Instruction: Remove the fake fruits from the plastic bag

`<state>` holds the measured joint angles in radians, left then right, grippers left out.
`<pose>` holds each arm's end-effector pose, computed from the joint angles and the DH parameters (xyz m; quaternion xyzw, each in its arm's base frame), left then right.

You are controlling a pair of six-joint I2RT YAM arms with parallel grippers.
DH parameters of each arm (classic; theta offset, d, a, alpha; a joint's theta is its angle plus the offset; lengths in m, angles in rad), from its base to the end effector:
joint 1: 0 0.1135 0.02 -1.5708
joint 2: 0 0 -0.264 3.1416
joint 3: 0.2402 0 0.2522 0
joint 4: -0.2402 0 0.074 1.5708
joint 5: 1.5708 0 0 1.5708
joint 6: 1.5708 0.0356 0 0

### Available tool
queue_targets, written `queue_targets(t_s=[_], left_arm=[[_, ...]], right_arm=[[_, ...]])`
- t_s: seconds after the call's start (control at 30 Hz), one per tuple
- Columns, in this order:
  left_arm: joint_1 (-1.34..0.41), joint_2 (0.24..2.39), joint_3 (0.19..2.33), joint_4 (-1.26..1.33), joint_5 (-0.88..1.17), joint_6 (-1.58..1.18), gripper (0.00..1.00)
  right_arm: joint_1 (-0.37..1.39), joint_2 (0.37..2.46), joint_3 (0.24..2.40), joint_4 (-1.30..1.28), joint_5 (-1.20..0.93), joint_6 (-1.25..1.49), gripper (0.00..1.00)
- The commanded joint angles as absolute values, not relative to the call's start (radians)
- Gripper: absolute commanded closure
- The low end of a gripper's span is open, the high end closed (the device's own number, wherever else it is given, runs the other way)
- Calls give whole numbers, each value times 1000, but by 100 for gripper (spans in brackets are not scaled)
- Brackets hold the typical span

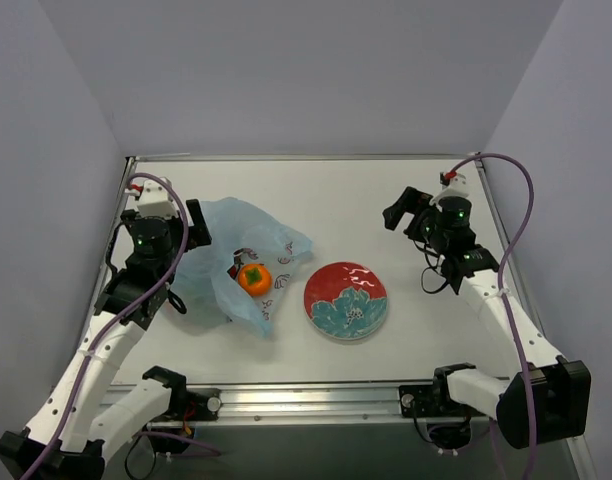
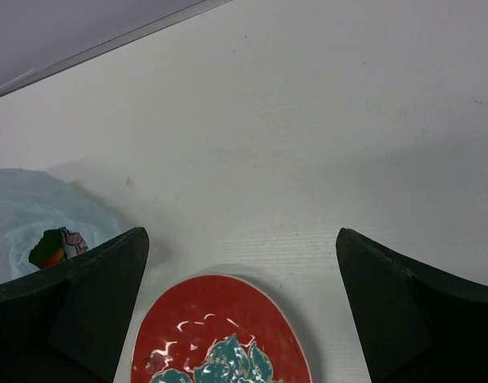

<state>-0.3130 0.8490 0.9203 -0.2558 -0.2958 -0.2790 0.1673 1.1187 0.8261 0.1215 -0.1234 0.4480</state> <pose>0.1857 -0.0492 0.3691 -0.0812 0.7623 -0.0759 0.6376 0.2598 0.0483 0.3192 0.0675 0.7615 0.2396 0.5984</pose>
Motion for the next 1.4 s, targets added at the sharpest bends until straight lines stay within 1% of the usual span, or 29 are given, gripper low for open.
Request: queue_targets(t_s=[0.0,0.07,0.2,0.27,0.33,0.47,0.63,0.73,1.0,1.13,1.37], left_arm=[[-295,831,951,-242,-302,-298,6],[-291,831,948,-241,-308,-298,6],[-278,845,962,-259,-313,-304,6],[-265,842,963,-258,-287,-313,6],[-250,835,963,-256,-281,-316,6],[-239,796,957,-256,-327,-304,6],[-238,785,951,-258,-374,-299,6],[-235,790,953,-261,-377,-301,6],[-232,796,954,-265,-367,-310,6],[-230,798,954,-267,-357,-311,6],[-229,798,953,-264,-344,-311,6]], right_arm=[[193,1118,825,152,-117,442,0],[192,1114,827,152,-118,434,0],[192,1123,821,230,-237,402,0],[190,1160,837,255,-256,416,0],[190,1198,891,278,-319,419,0],[206,1325,986,333,-442,466,0],[287,1480,1115,354,-465,474,0],[333,1584,1187,394,-524,489,0],[475,1860,1464,325,-638,425,0],[526,1992,1567,290,-623,391,0],[598,2115,1715,195,-540,311,0]])
